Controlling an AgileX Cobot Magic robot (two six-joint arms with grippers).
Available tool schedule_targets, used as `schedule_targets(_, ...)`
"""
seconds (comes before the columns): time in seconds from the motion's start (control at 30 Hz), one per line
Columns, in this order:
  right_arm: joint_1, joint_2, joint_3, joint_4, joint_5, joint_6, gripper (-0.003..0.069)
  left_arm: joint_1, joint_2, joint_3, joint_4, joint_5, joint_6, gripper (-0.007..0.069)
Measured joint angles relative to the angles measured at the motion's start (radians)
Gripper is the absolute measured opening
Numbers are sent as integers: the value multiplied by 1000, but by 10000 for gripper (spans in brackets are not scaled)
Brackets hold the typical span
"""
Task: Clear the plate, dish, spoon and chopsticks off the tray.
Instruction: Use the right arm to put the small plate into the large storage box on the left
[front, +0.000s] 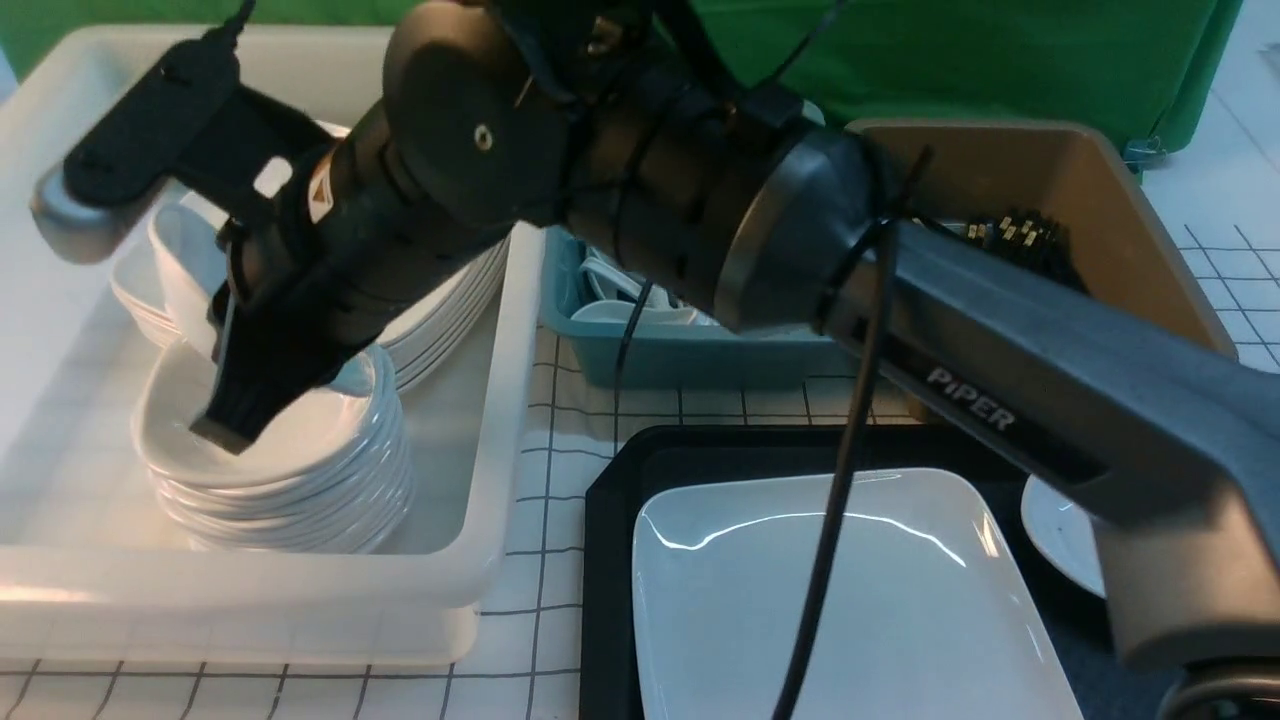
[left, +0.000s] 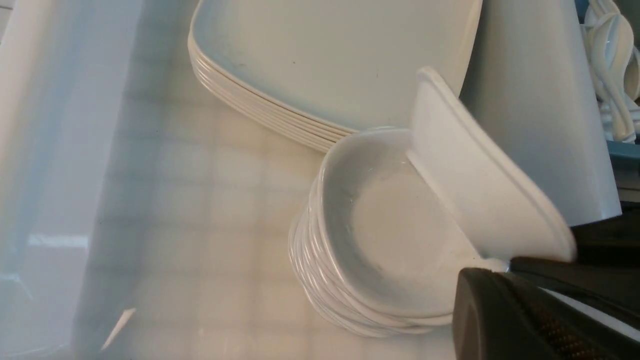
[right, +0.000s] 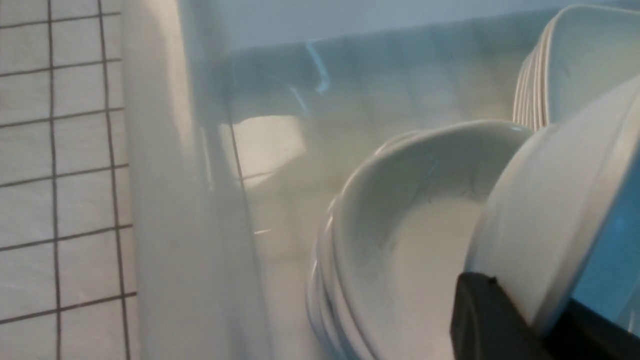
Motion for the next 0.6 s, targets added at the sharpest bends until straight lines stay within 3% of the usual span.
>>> schedule_targets(0.03,0,5,0,-2,-1,0,67,0,0,0,0,0,0,-2)
schedule_targets(0.13,0,10,0,-5,-2,-2,198,2,0,0,-3,-3,0,-2)
schedule_targets(0.23,3,1,-8,-6,12,8,384,2,0,0,-7,-19,2,-2)
schedule_targets(0.33,6,-20,-32,-10,81,22,465,2,0,0,-9,-28,18,-2)
schedule_targets(0.47,6,-69,-88,-41,203,42,483,2,0,0,-42,-32,36,-2)
schedule_targets(0.57,7,-115,-115,-130,274,81,469,-8,0,0,-90,-36,52,-2)
schedule_targets(0.6,6,-159,-121,-258,296,161,409,-46,0,0,-147,-44,81,-2)
